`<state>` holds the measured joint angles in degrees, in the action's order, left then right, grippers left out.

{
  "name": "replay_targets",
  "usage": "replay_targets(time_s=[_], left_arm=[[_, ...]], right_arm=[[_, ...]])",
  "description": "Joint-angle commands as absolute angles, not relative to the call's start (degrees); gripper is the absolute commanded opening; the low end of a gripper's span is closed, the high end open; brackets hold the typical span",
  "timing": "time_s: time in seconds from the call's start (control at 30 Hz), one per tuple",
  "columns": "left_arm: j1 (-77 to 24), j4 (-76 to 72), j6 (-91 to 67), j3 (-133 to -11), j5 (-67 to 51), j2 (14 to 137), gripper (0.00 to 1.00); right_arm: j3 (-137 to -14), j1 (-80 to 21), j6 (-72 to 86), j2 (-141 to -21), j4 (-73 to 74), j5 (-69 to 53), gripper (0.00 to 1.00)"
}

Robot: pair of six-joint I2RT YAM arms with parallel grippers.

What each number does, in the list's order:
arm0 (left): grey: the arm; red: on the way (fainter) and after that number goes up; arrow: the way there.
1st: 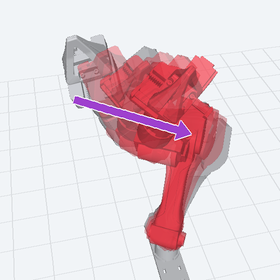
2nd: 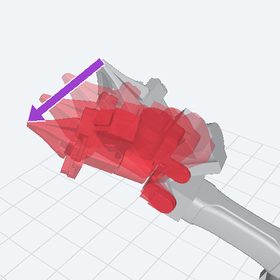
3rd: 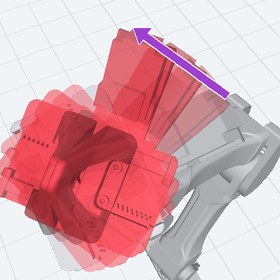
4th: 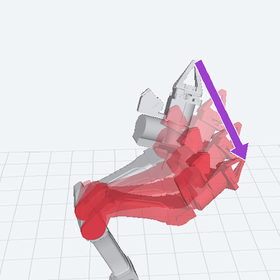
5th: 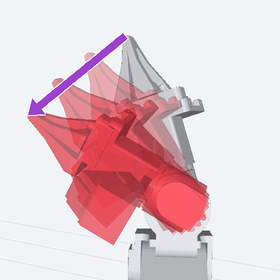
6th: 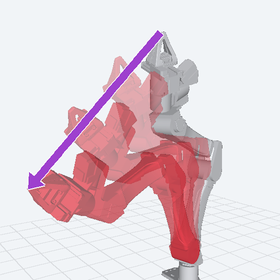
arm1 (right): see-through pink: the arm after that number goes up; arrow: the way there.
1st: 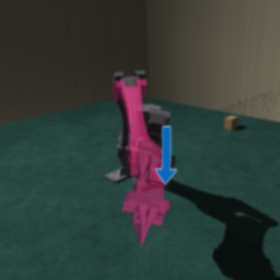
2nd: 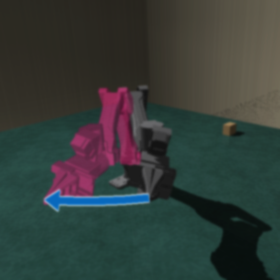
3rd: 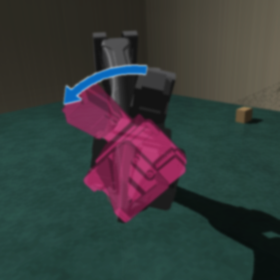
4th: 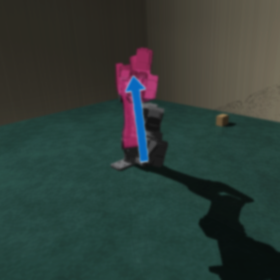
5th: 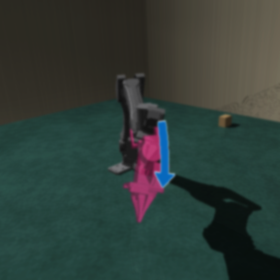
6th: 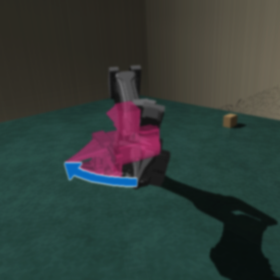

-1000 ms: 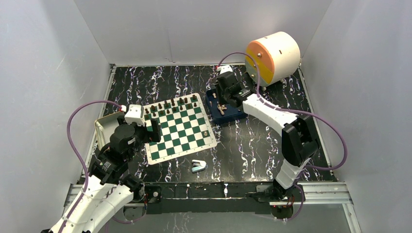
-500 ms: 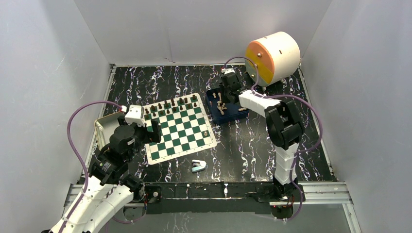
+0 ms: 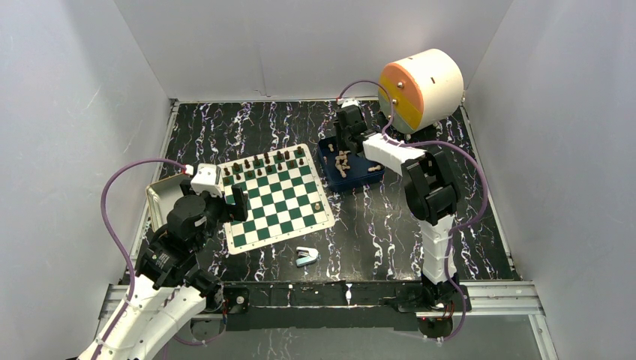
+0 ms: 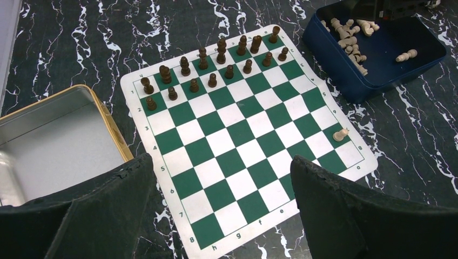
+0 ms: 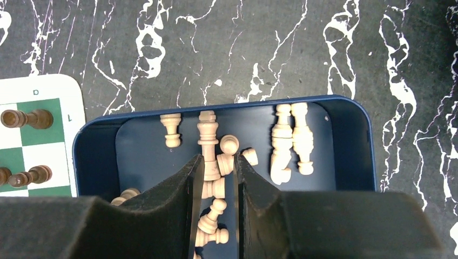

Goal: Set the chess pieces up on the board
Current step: Pick up the chess piece from the storage box.

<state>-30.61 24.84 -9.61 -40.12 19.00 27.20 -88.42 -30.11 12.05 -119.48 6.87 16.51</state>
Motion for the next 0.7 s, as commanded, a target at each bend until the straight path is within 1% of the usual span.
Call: replay_targets(time_s=[0.0,0.3,0.67], left_arm=[[-30.9,23.4,-9.1,-40.1,19.3,26.9,0.95],[-30.9,23.4,-9.0,-39.9,19.6,26.3,0.95],[-30.9,23.3,-8.9,-39.8,20.0,26.6,0.95]], right_arm=[[-91.7,-29.9,10.9,-120.2,4.6,18.6,0.35],[-93.1,-29.9,12.9,-122.6,4.9,17.6,0.35],[-92.8,-29.9,11.3,-123.6,4.0,21.1,0.35]])
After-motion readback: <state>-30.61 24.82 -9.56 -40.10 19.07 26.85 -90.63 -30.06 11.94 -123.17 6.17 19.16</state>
